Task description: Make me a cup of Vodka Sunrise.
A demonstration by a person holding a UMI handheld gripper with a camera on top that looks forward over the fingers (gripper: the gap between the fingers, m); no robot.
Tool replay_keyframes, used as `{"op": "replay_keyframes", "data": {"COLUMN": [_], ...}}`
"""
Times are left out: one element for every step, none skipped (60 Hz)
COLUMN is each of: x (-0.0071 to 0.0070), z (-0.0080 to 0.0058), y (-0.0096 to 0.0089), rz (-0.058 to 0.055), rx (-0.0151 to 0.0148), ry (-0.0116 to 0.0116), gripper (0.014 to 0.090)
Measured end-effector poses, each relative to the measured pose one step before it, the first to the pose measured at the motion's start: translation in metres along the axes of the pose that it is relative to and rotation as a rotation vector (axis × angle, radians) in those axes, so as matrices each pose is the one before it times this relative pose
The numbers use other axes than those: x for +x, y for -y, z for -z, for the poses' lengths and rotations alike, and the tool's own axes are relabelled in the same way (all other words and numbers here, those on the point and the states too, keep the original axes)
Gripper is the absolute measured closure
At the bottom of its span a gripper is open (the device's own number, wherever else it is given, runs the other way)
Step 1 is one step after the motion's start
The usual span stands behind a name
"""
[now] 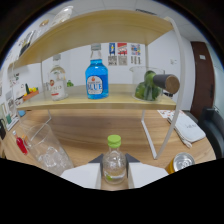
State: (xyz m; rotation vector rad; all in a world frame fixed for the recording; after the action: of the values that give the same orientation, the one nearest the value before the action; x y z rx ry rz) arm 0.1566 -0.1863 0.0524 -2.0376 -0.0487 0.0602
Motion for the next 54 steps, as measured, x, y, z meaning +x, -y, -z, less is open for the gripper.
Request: {"op": "replay_keyframes", "data": {"x": [-0.00038, 0.00005, -0.00013, -0.00021, -0.00009, 0.00028, 0.00023, 0.00014, 0.00013, 0.00011, 0.00005, 0.00021, 0.00057, 0.00017, 0.00023, 0.0003, 0.00009, -0.00009, -0.00017, 0.00009, 0.00009, -0.00001, -0.00025, -0.00007, -0.00001, -0.00001, -0.00014, -0.00013, 0.00001, 0.0001, 0.0003, 0.00033, 0.00019, 0.00003, 0.00076, 0.00121, 0.00116, 0.00131, 0.00127, 0.00102, 0.0007, -0.00033, -0.00117, -0.00114, -0.00067, 0.00002, -0.00012, -0.00054, -0.00038, -0.00038, -0.00075, -0.00105, -0.00115, -0.00113], "z": [-0.00102, -0.00051, -0.00083, -0.00061, -0.00034, -0.00057, -0.00037, -0.00016, -0.00013, 0.00001, 0.00004, 0.00006, 0.0011, 0.00006, 0.00034, 0.00032, 0.00042, 0.00059, 0.00078, 0.00057, 0.00042, 0.00044, 0.00048, 0.00056, 0.00054, 0.00041, 0.00063, 0.00047, 0.00048, 0.00051, 0.00035, 0.0004, 0.00046, 0.00076, 0.00093, 0.00107, 0.00122, 0.00149, 0.00187, 0.00201, 0.00236, 0.00274, 0.00302, 0.00343, 0.00374, 0.00404, 0.00432, 0.00444, 0.00503, 0.00507, 0.00543, 0.00552, 0.00558, 0.0057], "y": [-0.00278, -0.00219, -0.00197, -0.00163, -0.00194, -0.00182, -0.00212, -0.00205, -0.00199, -0.00199, -0.00195, -0.00205, -0.00064, -0.00001, -0.00052, -0.00085, -0.00113, -0.00078, 0.00003, -0.00051, -0.00044, -0.00064, -0.00059, -0.00088, -0.00063, -0.00076, -0.00084, -0.00064, -0.00083, -0.00099, -0.00146, -0.00175, -0.00135, -0.00103, -0.00064, -0.00038, -0.00013, -0.00007, 0.00009, 0.00042, 0.00106, 0.00154, 0.00219, 0.00261, 0.00299, 0.00316, 0.00351, 0.00353, 0.00373, 0.00388, 0.00431, 0.00445, 0.00428, 0.00429], "rz": [-0.0031, -0.0023, -0.0023, -0.0012, 0.0003, 0.0014, 0.0008, -0.0014, -0.0039, -0.0044, -0.0033, -0.0005, 0.0006, 0.0, 0.0005, -0.0001, -0.001, -0.0011, -0.0004, 0.001, 0.0027, 0.0036, 0.0041, 0.0043, 0.0035, 0.0025, 0.0009, -0.0007, -0.001, -0.0021, -0.0024, -0.002, -0.0021, -0.0032, -0.0039, -0.0037, -0.0027, -0.0007, 0.0009, 0.0016, 0.0001, -0.0001, -0.001, -0.0018, -0.0021, -0.0023, -0.0025, -0.0026, -0.0026, -0.002, -0.0023, -0.0015, -0.0011, -0.0012], "rx": [-0.00581, -0.00482, -0.00259, -0.00152, -0.00235, -0.00335, -0.00434, -0.00509, -0.00467, -0.00476, -0.00421, -0.00426, -0.0035, 0.00094, -0.00009, -0.00207, -0.00354, -0.00375, -0.00034, -0.00125, -0.00159, -0.00246, -0.00237, -0.00287, -0.00272, -0.00245, -0.00174, -0.00177, -0.00289, -0.00387, -0.00571, -0.00747, -0.00654, -0.00532, -0.0047, -0.00377, -0.00363, -0.00413, -0.00489, -0.00458, -0.00217, 0.00025, 0.00127, 0.00197, 0.00252, 0.00295, 0.00336, 0.00272, 0.00296, 0.00356, 0.00585, 0.00641, 0.00642, 0.00528], "ry": [0.00256, 0.00215, 0.00166, 0.00123, -0.00008, -0.00034, -0.00046, -0.00071, -0.00025, -0.00044, -0.00072, -0.00098, -0.0023, -0.00182, -0.00134, -0.00084, -0.0006, 0.00013, -0.00066, -0.00094, -0.00069, -0.00017, -0.0002, -0.00062, -0.00103, -0.00142, -0.00051, -0.0006, -0.00076, -0.00161, -0.00217, -0.00246, -0.00163, -0.0009, -0.00443, -0.00657, -0.00701, -0.00818, -0.00961, -0.00808, -0.00769, -0.00281, 0.00119, 0.00127, -0.00167, -0.00422, -0.00469, -0.00405, -0.0065, -0.00748, -0.0048, -0.00378, -0.00341, -0.00366], "gripper": [0.0695, 0.0696, 0.0695, 0.0694, 0.0693, 0.0692, 0.0692, 0.0693, 0.0692, 0.0691, 0.0691, 0.0691, 0.069, 0.0689, 0.0688, 0.0687, 0.0687, 0.0686, 0.0687, 0.0684, 0.0685, 0.0684, 0.0683, 0.0681, 0.068, 0.0679, 0.0678, 0.0677, 0.0677, 0.0677, 0.0675, 0.0673, 0.0667, 0.0648, 0.0619, 0.0587, 0.0557, 0.0532, 0.0507, 0.0461, 0.0408, 0.0352, 0.0295, 0.0237, 0.0196, 0.0178, 0.0184, 0.0191, 0.0192, 0.0193, 0.019, 0.0191, 0.0192, 0.0193]}}
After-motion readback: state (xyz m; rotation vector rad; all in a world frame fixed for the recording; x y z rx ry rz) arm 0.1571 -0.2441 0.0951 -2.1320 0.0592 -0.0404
